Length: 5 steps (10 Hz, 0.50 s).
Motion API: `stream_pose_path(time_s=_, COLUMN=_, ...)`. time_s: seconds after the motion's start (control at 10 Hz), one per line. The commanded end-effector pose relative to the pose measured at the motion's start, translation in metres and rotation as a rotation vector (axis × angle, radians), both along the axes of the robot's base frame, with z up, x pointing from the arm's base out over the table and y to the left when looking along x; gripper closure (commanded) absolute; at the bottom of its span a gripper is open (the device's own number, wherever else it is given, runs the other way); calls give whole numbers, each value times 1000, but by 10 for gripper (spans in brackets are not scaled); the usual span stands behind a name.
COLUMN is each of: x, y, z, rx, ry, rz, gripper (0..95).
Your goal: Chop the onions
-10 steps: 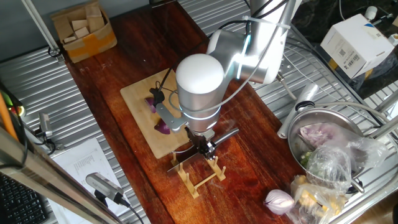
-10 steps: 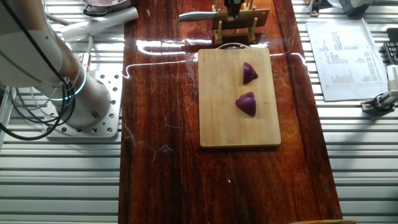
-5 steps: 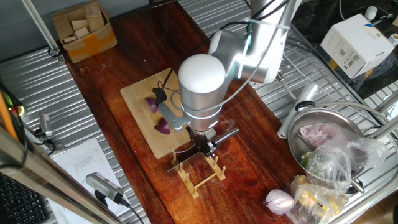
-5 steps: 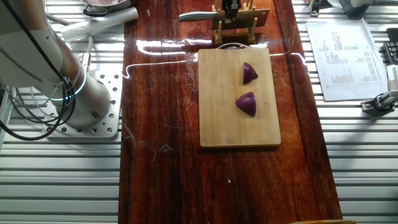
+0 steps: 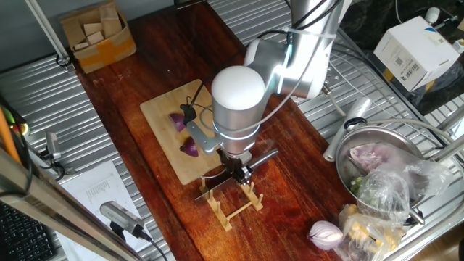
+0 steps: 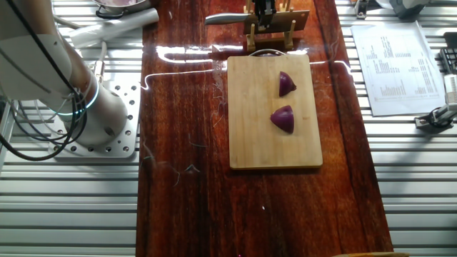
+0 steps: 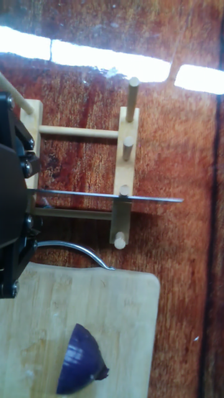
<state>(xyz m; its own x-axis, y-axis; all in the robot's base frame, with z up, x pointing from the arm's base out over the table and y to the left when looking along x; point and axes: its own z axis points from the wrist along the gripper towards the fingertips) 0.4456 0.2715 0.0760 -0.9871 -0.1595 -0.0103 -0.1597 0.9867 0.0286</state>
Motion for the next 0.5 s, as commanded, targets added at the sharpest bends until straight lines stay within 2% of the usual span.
stream_pose_path(time_s=0.1, x=0, y=2, z=-1, rx=-5, ry=2, rz=-9, gripper=570)
stream_pose_path(time_s=0.5, x=1, y=3, z=-2, rx=-15, ry=2, rz=-18, gripper=570)
